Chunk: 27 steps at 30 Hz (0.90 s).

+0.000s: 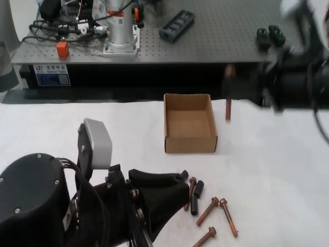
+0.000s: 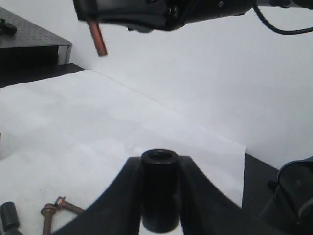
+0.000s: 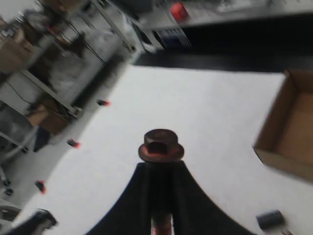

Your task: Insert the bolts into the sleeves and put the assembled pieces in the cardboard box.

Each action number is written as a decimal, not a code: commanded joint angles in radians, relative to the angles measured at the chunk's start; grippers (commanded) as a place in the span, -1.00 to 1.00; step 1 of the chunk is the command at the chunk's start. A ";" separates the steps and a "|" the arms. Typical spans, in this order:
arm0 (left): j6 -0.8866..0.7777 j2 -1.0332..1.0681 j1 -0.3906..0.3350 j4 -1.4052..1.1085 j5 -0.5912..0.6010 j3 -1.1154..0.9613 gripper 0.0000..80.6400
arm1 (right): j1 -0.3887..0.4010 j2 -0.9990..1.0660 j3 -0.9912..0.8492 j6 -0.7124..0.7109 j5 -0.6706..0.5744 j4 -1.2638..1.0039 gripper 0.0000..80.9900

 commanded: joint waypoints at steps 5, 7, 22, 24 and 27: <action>-0.027 -0.010 0.003 -0.112 0.026 -0.005 -0.98 | 0.126 -0.089 -0.009 0.193 -0.085 -0.275 -0.99; -0.027 -0.010 0.003 -0.131 0.029 -0.005 -0.98 | 0.160 -0.091 -0.009 0.197 -0.080 -0.268 -0.99; -0.184 -0.010 0.003 -0.226 0.066 -0.005 -0.98 | 0.300 -0.089 -0.009 0.092 -0.080 -0.143 -0.99; -0.187 -0.010 0.003 -0.226 0.066 -0.005 -0.98 | 0.310 -0.089 -0.009 0.092 -0.082 -0.137 -0.99; -0.206 -0.010 0.003 -0.226 0.066 -0.005 -0.98 | 0.327 -0.089 -0.009 0.085 -0.084 -0.130 -0.99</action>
